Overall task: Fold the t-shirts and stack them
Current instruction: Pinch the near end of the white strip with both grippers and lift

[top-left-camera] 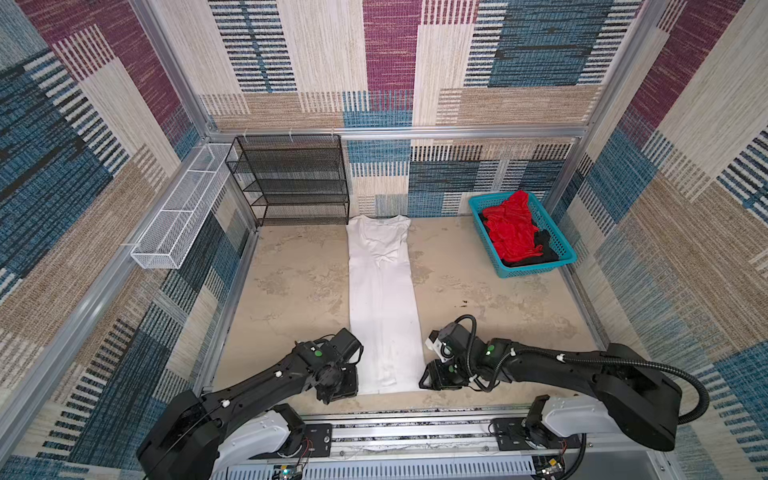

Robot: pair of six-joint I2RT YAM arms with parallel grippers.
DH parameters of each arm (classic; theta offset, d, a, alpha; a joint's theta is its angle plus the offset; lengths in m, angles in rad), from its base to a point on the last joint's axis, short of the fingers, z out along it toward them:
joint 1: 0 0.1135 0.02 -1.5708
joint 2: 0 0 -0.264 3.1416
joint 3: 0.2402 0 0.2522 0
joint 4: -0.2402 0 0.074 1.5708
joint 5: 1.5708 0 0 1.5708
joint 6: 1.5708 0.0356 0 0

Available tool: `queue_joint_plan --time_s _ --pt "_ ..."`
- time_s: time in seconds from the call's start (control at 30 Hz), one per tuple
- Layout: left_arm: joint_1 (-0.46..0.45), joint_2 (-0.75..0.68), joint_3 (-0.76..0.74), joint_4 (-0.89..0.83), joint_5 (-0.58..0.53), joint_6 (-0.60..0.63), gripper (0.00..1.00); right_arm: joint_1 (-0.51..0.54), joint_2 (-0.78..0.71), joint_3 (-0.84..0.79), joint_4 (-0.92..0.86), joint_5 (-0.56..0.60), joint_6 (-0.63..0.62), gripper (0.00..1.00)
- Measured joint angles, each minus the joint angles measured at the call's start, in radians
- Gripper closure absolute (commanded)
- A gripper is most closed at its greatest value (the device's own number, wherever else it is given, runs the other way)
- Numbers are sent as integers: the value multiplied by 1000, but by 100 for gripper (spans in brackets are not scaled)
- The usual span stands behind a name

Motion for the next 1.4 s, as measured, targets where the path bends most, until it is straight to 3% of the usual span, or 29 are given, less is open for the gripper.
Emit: queue_joint_plan --time_s 0.3,0.5,0.67,0.9,1.03,1.2,1.4 --pt "0 -15 9 0 1 0 61 0 3 -13 10 -6 6 66" --pt "0 -37 3 1 -6 -10 61 0 13 -10 13 -10 9 64" --pt "0 -13 -3 18 -26 -19 62 0 32 -2 21 -17 9 70" --pt "0 -6 -27 56 -23 -45 72 0 41 0 19 -14 9 80" --pt "0 4 -35 97 -14 -51 84 0 44 0 12 -3 9 92" --pt "0 5 -36 108 0 -50 100 0 40 -2 14 0 7 100" --pt "0 -37 -36 64 5 -37 100 1 -11 -34 24 -4 -7 100"
